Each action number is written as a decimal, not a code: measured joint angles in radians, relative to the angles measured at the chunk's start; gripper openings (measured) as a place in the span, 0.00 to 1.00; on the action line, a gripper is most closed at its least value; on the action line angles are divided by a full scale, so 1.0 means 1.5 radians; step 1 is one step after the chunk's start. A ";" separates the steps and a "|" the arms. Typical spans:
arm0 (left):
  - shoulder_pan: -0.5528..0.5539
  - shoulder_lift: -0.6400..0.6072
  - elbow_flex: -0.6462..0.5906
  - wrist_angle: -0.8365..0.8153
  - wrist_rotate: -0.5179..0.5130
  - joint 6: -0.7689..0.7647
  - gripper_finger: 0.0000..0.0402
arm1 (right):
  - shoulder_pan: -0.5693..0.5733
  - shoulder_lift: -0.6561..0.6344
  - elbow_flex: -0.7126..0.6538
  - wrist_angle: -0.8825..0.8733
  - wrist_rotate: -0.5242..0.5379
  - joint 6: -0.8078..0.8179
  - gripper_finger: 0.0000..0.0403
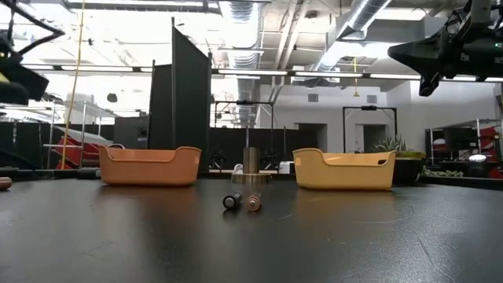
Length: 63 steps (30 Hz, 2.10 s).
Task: Sort batteries
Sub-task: Put the silver battery into the orange bin
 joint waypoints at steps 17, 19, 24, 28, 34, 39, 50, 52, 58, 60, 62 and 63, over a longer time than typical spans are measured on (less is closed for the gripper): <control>-0.003 -0.066 -0.018 0.004 -0.130 -0.037 0.47 | 0.000 0.000 0.000 -0.005 0.000 0.002 0.01; 0.002 -0.066 -0.019 0.014 -0.146 -0.049 0.47 | 0.000 0.000 0.000 -0.006 0.000 0.002 0.01; 0.029 -0.045 -0.060 0.122 -0.207 -0.060 0.47 | 0.000 0.000 0.000 -0.006 0.000 0.001 0.01; 0.058 -0.025 -0.077 0.190 -0.279 -0.043 0.47 | 0.000 0.000 0.000 -0.008 0.000 0.001 0.01; 0.106 0.013 -0.078 0.225 -0.268 0.006 0.47 | 0.000 0.000 0.000 -0.007 0.000 0.000 0.01; 0.136 0.069 -0.075 0.262 -0.260 0.058 0.47 | 0.000 0.000 0.000 -0.007 0.000 0.000 0.01; 0.124 0.020 0.002 0.163 -0.275 0.244 0.47 | 0.000 0.002 0.000 -0.015 0.000 0.000 0.01; 0.120 0.011 0.019 0.162 -0.291 0.330 0.47 | 0.000 0.003 0.000 -0.017 0.000 0.000 0.01; 0.119 -0.009 0.049 0.163 -0.289 0.520 0.47 | 0.000 0.003 0.000 -0.019 0.000 0.001 0.01; 0.118 -0.005 0.049 0.156 -0.250 0.568 0.47 | 0.000 0.003 0.000 -0.020 0.000 0.001 0.01; 0.118 0.006 0.048 0.154 -0.223 0.605 0.47 | 0.000 0.003 0.000 -0.020 0.000 0.001 0.01; 0.117 0.013 0.048 0.154 -0.212 0.622 0.47 | 0.000 0.003 0.000 -0.020 0.000 0.001 0.01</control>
